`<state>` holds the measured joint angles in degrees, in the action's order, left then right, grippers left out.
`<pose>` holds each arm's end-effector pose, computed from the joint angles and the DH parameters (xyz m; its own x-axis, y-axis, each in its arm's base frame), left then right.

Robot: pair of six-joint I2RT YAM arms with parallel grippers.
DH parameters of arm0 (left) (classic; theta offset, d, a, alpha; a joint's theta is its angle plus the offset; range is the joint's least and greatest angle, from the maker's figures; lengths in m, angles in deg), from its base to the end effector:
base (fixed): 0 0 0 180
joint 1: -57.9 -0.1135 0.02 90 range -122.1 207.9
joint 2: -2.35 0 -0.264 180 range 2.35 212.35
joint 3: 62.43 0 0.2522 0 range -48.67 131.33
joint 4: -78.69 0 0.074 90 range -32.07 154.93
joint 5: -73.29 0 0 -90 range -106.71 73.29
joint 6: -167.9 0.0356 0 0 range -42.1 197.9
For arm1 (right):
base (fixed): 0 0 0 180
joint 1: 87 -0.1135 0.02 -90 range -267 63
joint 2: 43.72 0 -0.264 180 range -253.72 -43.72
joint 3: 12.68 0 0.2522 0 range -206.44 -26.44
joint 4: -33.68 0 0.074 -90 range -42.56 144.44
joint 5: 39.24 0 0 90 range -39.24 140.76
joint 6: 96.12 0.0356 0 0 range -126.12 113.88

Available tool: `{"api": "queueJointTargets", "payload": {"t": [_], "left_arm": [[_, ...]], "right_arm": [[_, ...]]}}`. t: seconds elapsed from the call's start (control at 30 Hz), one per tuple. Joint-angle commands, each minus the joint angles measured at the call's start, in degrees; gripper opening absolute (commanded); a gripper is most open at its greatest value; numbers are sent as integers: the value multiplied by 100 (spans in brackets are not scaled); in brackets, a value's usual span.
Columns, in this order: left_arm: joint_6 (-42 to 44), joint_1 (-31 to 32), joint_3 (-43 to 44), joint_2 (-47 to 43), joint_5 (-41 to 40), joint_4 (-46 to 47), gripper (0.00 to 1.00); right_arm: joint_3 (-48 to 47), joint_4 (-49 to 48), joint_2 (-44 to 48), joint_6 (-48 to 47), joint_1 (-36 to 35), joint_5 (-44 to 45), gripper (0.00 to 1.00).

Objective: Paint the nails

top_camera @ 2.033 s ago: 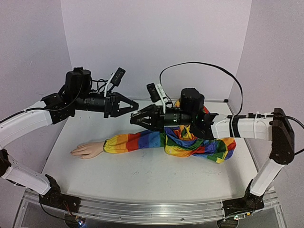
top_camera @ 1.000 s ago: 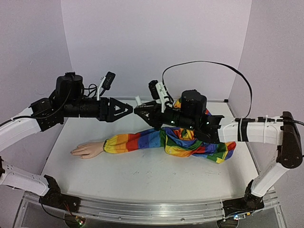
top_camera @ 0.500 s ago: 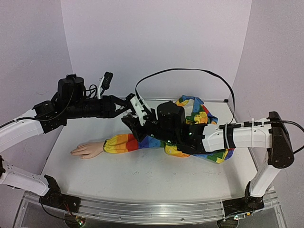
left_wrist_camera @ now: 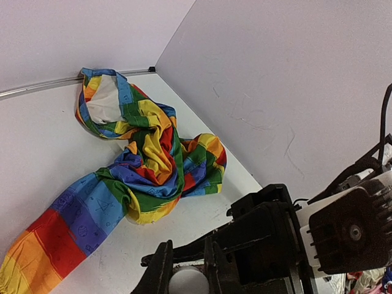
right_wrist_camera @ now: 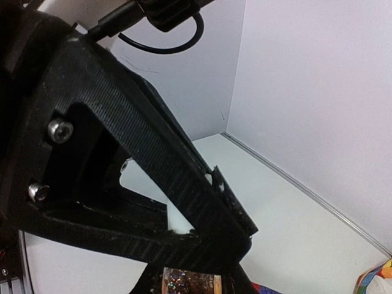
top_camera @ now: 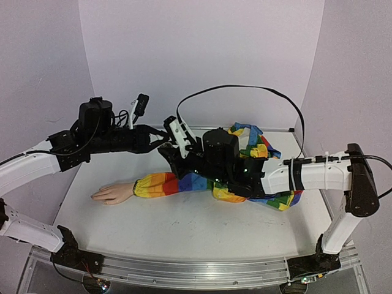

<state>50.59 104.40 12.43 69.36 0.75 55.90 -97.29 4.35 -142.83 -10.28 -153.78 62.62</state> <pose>0.1788 -0.2040 0.3631 -0.5667 -0.0386 -0.8230 0.7107 0.4824 -0.5120 0.1688 0.3750 0.3389 0.1602 0.1934 -0.9680 -0.8116 0.5840 -0.0177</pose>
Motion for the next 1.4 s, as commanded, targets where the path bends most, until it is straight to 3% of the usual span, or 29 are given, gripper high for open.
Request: {"api": "queueJointTargets", "payload": {"t": [0.0,0.1,0.13,0.2,0.27,0.33,0.5,0.6,0.63,0.7,0.8,0.87,0.97,1.07,1.13,1.37], "left_arm": [[691,171,348,345,1740,218,1],[1184,193,394,521,3108,218,1],[1307,191,401,598,3505,218,0],[1491,193,474,736,4461,212,0],[1551,193,592,866,5012,209,0],[1573,193,683,953,5207,209,0],[1657,180,790,878,4747,218,3],[1634,104,649,579,3855,197,29],[1588,55,588,452,3484,163,43],[1440,-56,513,192,2781,28,60],[1306,-94,668,-141,1560,-634,79],[1121,-97,858,-263,670,-1190,85],[497,-97,1065,-354,-280,-1562,86],[-184,-97,1126,-313,-669,-1561,66],[-430,-96,1173,-206,-752,-1453,61],[-547,-97,1295,197,-426,-775,62]], "right_arm": [[-155,-716,518,229,46,-1061,0],[-131,-741,707,872,558,-3270,0],[-95,-1042,732,1161,798,-4756,0],[89,-2152,735,1976,1096,-6698,0],[181,-3091,740,2714,1145,-7664,0],[228,-3433,776,3079,1150,-7885,0],[651,-3452,1078,3052,1364,-7329,0],[1042,-3410,1270,2911,1576,-6798,0],[1118,-3148,1350,2660,1614,-6533,0],[1119,-2170,1486,1924,1630,-5789,0],[1087,-1168,1513,1204,1619,-4222,0],[1070,-828,1454,948,1616,-3514,0],[948,-680,1315,720,1537,-2787,0],[793,-659,1142,563,1286,-1838,0],[631,-594,999,470,1123,-1372,0],[56,-278,503,-5,527,-321,0]]}}
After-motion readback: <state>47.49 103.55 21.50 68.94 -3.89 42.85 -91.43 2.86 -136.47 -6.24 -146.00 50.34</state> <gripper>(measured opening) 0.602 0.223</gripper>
